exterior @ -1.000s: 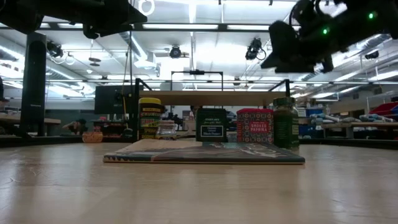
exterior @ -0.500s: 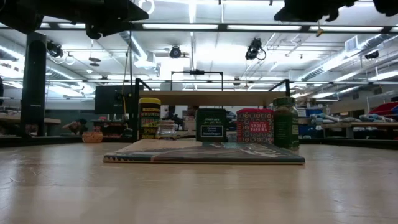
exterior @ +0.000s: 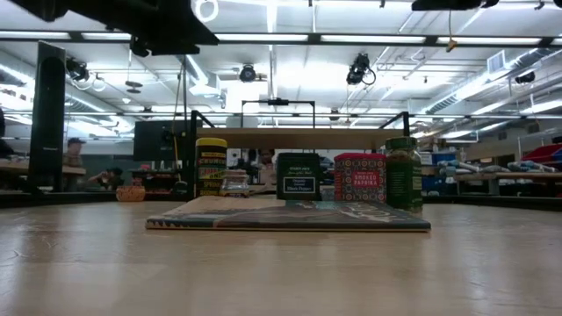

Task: Shelf spices
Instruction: Put the brown seasoning bottle on the shelf

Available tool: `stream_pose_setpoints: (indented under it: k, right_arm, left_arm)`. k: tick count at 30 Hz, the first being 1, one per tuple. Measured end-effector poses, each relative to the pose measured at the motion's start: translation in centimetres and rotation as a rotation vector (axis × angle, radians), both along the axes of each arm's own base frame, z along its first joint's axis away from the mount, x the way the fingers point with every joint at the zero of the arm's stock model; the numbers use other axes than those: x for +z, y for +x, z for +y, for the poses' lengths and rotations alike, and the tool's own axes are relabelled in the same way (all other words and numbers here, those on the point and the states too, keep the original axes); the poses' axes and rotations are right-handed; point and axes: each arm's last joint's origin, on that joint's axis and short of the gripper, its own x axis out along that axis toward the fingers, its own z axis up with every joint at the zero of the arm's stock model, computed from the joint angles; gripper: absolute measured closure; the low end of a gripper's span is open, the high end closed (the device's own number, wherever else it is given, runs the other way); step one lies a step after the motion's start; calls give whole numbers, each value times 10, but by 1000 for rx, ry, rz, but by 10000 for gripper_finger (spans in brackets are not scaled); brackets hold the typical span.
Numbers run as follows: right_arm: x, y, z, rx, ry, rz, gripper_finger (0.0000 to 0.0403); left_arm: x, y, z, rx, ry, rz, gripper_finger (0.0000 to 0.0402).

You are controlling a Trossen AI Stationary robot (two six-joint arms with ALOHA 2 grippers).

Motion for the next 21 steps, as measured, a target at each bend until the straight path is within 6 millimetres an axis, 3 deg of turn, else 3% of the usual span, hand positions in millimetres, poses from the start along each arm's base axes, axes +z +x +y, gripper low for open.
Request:
stream_pose_setpoints:
  k: [9, 12, 16, 21]
  right_arm:
    - [6, -20, 8, 150, -53, 32, 401]
    - [6, -29, 10, 197, -34, 25, 401]
    - [3, -43, 10, 277, 0, 16, 402]
    - [-6, -59, 5, 382, 62, 13, 402]
  left_arm:
    - [9, 2, -3, -16, -13, 6, 53]
    - [15, 3, -6, -106, -3, -39, 53]
    - [24, 4, -9, -207, 14, -118, 53]
    - [22, 4, -9, -201, 23, -91, 53]
